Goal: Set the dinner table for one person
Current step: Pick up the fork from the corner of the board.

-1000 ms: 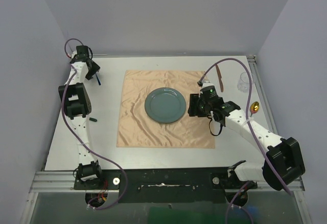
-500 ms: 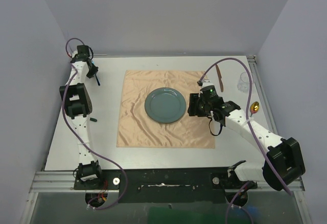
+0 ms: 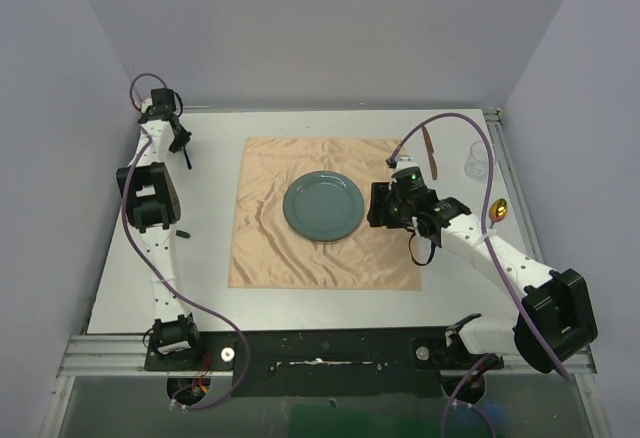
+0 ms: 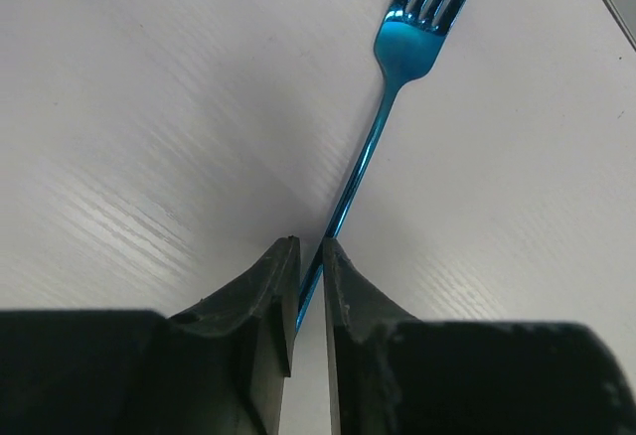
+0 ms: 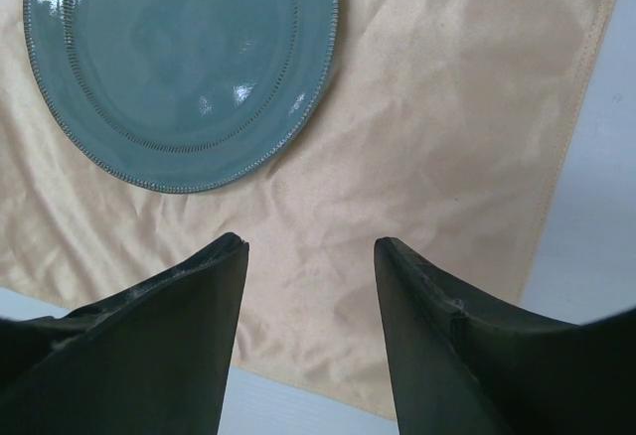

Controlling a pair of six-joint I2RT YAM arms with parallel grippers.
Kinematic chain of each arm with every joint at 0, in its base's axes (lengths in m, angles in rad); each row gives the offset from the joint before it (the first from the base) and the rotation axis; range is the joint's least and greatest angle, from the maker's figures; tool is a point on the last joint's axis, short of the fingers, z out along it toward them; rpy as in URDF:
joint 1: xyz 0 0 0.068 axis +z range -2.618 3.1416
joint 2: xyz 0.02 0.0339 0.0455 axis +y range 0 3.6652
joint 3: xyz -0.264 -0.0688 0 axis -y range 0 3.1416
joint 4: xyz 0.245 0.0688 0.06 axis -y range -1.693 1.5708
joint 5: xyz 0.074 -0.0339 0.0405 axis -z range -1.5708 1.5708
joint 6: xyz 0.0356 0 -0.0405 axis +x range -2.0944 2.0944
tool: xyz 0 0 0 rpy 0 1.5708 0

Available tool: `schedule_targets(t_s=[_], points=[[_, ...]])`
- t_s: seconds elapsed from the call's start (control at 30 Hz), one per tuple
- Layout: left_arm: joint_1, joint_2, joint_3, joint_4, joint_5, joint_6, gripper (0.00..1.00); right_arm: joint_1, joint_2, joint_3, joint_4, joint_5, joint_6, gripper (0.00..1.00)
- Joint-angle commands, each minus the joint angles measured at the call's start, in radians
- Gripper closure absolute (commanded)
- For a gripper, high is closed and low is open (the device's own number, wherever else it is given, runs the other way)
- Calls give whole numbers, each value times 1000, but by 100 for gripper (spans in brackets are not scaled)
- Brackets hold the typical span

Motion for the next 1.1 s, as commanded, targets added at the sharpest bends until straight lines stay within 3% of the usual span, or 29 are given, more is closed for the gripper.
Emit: schedule_targets(t_s=[0.0,0.13,0.37,0.6,0.83,1.07], points=[[-2,11,-91,-25,-11,30,82,5,-11,28,37,16,4,46],[-2,-66,-172,67,48,23,70,4,-2,27,42,15,5,46],[-5,-25,-63,18,130,37,69,4,0,24,41,24,0,46],[-14,-104,-216,148,135,28,70,4,13,22,36,23,-2,46],[-16,-3,-31,11,120,54,70,4,2,27,17,43,-3,46],[-15,45,17,-56,126,82,73,0,-7,27,10,53,-2,46]])
